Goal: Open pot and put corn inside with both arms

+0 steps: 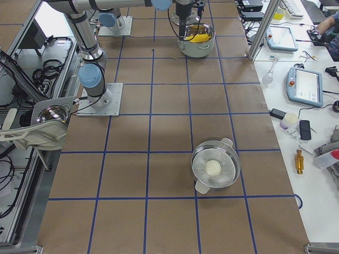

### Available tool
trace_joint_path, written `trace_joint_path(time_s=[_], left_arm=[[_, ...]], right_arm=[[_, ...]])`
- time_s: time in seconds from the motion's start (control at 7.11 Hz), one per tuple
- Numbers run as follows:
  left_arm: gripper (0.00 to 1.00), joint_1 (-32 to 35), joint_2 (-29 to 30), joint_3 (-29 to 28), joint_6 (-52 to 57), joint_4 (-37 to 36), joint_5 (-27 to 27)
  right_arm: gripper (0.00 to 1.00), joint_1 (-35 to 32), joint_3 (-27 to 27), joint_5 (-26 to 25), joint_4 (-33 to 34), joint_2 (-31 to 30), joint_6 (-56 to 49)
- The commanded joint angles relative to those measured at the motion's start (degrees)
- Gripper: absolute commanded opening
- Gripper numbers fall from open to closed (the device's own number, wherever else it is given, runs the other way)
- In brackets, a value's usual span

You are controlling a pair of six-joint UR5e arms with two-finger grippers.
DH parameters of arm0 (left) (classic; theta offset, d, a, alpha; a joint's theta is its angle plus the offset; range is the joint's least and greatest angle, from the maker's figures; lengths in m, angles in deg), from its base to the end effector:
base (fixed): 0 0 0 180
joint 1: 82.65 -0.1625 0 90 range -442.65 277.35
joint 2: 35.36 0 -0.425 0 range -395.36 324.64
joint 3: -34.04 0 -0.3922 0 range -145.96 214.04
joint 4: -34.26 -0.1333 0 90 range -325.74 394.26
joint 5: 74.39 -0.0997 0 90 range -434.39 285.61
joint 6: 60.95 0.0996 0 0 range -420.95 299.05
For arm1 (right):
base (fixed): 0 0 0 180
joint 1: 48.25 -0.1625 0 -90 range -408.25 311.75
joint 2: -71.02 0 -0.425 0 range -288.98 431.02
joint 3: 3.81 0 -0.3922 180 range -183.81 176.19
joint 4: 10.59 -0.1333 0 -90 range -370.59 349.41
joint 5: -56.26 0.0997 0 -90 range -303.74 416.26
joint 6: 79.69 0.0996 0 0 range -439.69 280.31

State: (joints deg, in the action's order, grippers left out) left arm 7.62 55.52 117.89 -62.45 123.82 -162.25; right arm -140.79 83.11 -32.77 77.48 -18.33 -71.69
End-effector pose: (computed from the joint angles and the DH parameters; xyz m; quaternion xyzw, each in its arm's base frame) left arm -0.1394 -0.5055 0.5344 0.0098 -0.9985 0.0495 0.0194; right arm 0.1569 -0.4908 0.5054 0.0476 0.9988 -0.0036 0.0088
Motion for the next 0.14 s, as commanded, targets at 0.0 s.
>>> trace_joint_path(time_s=[0.0], left_arm=[[1.0,0.0,0.0,0.0,0.0,0.0,0.0]], right_arm=[[1.0,0.0,0.0,0.0,0.0,0.0,0.0]])
